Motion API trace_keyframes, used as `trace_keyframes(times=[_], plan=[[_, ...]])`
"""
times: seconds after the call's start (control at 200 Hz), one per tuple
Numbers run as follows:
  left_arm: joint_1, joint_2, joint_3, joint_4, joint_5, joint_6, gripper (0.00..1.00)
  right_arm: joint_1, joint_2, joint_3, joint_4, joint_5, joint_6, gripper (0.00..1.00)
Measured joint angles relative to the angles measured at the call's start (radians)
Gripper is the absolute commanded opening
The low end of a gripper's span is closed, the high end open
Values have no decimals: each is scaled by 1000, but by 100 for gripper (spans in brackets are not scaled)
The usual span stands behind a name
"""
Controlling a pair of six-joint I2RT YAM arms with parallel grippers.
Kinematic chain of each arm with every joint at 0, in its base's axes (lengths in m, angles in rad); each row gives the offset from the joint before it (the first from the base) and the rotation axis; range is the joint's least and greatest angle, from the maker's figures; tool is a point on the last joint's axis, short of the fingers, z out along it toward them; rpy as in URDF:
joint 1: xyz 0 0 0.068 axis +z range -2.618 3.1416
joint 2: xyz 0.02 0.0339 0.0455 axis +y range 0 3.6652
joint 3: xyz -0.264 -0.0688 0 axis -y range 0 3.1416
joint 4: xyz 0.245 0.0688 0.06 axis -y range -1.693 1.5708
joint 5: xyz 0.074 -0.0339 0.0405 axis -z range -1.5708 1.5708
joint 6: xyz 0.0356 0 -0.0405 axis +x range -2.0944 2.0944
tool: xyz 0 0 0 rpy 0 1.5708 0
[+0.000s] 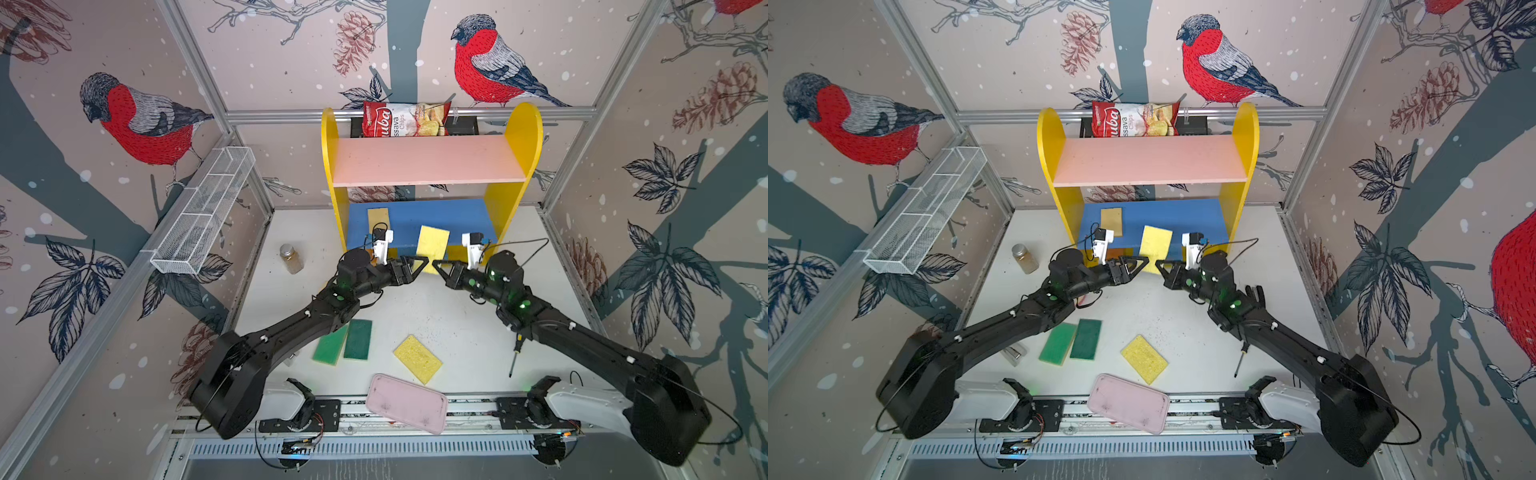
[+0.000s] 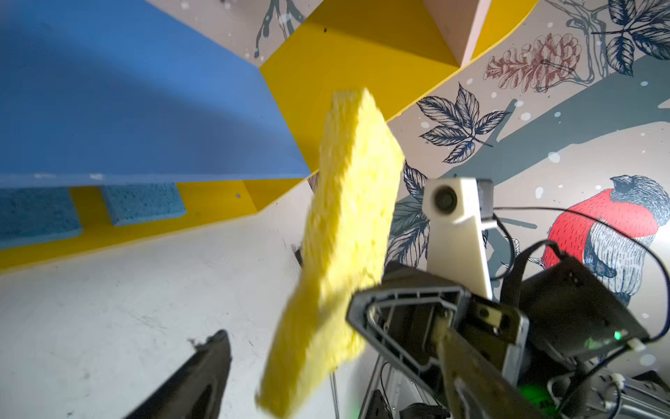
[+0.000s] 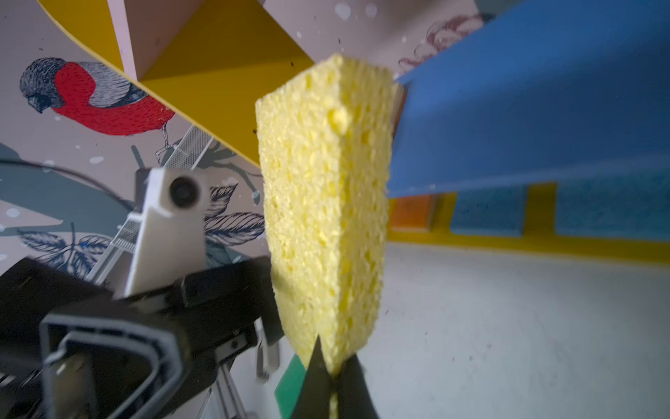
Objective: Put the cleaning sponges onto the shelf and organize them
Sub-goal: 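Carry the bright yellow sponge to the blue shelf with the right gripper, then lower the bright yellow sponge flat onto the blue shelf beside the pale sponge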
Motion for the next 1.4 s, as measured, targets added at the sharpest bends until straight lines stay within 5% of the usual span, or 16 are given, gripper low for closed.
trace_keyframes(times=[0.28,0.635,1.401], plan=[[-3,-227,11,-312,-270,154,89,-39,335,410,-314,55,-221,0],[-3,-438,-40,-482,-547,228,91,-53,536,601,-447,55,-336,0],[-2,-452,-54,-533,-632,254,91,-103,780,785,-394,-11,-230,0]])
